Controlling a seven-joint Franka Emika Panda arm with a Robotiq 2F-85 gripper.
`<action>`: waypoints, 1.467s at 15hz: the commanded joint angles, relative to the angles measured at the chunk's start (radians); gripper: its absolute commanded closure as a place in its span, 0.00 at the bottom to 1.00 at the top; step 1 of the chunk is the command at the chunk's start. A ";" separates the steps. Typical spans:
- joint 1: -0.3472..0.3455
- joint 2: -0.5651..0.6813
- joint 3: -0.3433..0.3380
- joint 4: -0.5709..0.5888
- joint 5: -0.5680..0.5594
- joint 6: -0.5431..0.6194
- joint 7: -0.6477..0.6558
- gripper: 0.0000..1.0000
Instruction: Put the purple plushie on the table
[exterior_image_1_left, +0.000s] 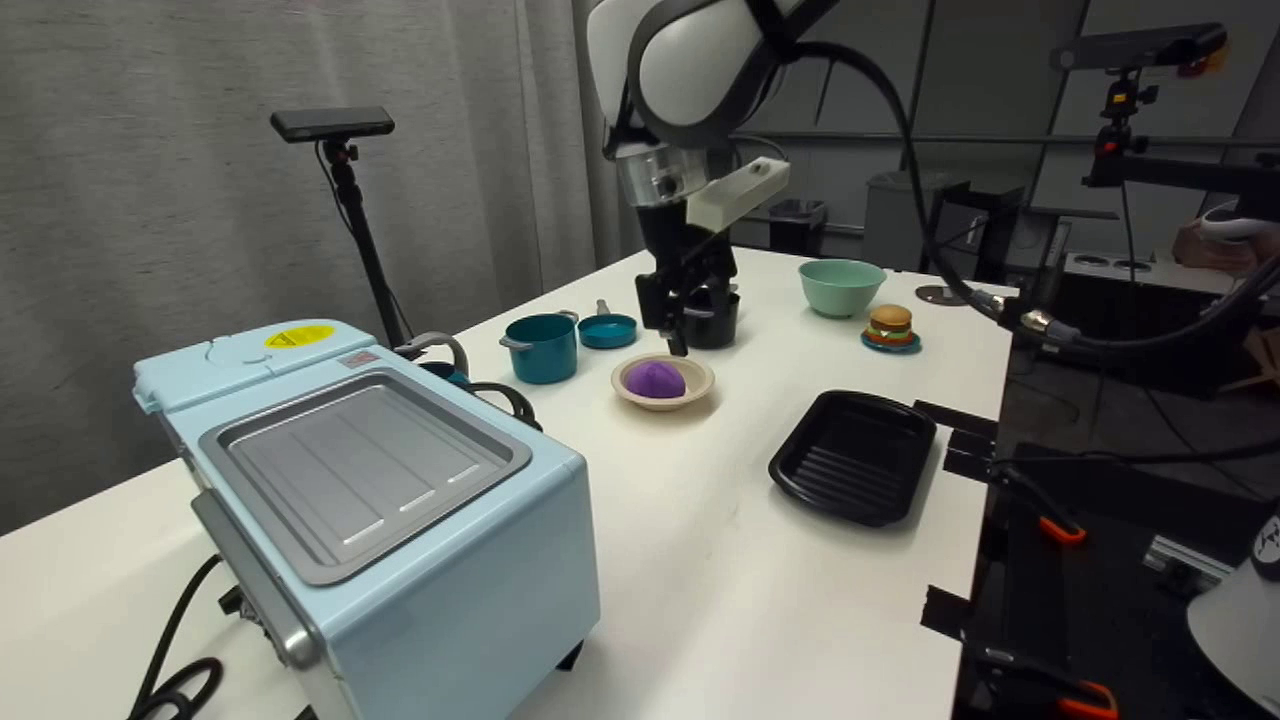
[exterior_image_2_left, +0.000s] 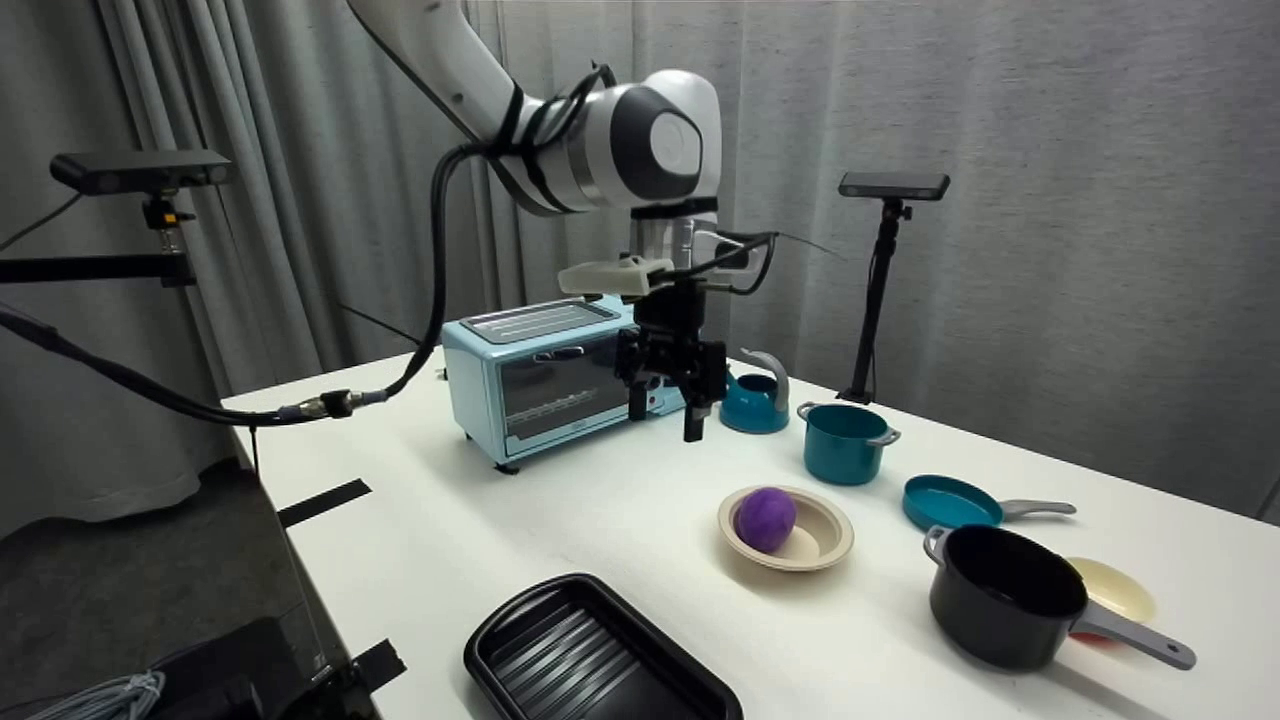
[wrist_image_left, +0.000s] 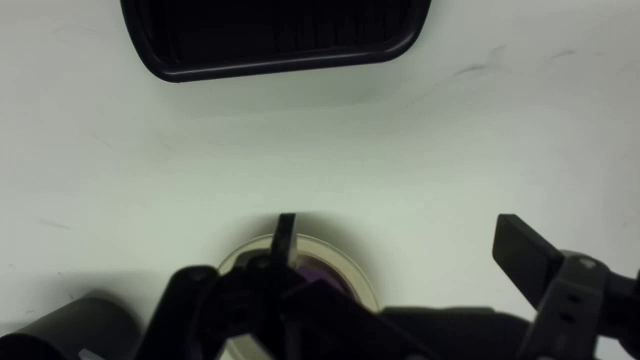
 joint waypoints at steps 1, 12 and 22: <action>0.039 0.143 -0.050 0.120 -0.007 0.038 0.062 0.00; 0.085 0.335 -0.164 0.305 -0.026 0.124 0.190 0.00; 0.089 0.341 -0.176 0.297 -0.026 0.143 0.200 0.00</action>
